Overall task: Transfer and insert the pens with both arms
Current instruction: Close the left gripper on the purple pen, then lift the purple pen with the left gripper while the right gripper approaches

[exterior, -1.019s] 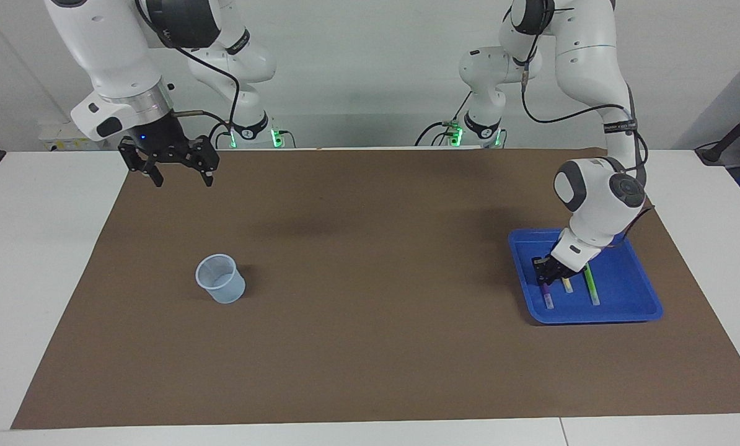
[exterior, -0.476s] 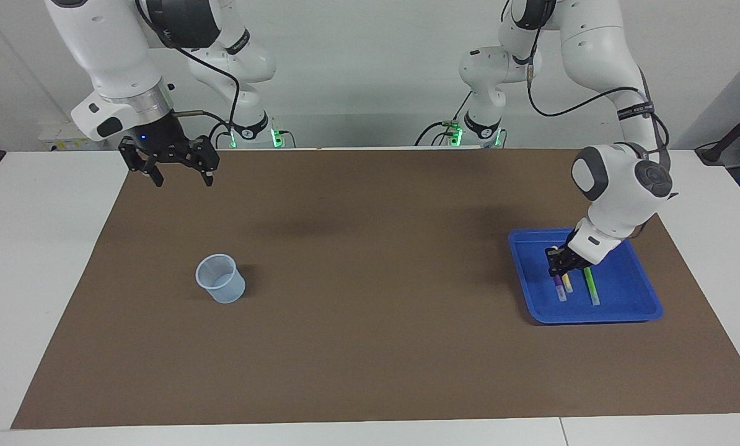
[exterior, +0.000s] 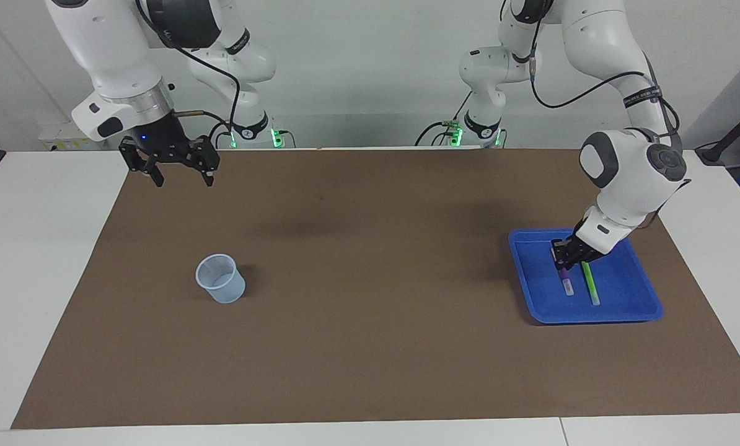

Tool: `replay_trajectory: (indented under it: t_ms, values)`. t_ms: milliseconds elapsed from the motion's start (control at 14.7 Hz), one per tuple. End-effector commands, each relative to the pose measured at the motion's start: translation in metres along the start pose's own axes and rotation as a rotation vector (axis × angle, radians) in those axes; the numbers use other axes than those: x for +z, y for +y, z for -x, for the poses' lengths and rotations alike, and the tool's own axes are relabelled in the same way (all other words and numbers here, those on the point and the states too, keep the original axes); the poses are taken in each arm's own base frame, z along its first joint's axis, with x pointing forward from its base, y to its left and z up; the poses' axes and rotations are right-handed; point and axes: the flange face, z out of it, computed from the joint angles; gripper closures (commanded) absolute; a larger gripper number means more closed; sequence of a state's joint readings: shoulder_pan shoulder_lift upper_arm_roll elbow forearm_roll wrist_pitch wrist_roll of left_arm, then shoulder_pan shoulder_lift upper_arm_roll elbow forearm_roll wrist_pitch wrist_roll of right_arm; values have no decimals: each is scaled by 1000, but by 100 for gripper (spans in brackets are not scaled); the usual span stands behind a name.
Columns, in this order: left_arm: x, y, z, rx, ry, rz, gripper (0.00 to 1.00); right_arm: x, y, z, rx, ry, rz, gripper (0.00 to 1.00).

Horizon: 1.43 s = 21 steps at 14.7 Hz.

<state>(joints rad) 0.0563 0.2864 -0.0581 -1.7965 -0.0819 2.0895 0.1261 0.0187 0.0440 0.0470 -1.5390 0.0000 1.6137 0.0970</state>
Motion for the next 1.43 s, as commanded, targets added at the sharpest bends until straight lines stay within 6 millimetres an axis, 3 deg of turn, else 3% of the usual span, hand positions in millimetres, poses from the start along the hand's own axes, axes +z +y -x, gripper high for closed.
replay_trajectory:
  t_ms: [0, 204, 408, 543, 679, 1087, 1359]
  values:
    - [-13, 9, 3, -108, -44, 23, 100, -2, -2, 7, -7, 2, -22, 0]
    - [-19, 23, 6, -264, -107, 121, 100, -2, -10, 9, -24, 1, -21, 0]
    - [-17, 62, 10, -518, -183, 196, 100, -2, -27, 11, -117, -2, -27, 0]
    - [-16, 88, 11, -691, -235, 235, 100, 0, -36, 12, -102, -17, -148, 0]
    - [-15, 107, 15, -713, -257, 235, 100, 2, -39, 13, -101, -24, -185, 0]
    - [-18, 171, 19, -1030, -399, 360, 100, 20, -42, 17, -35, -83, -399, 0]
    - [-15, 240, 24, -1104, -391, 387, 100, 31, -53, 22, 71, -88, -505, 0]
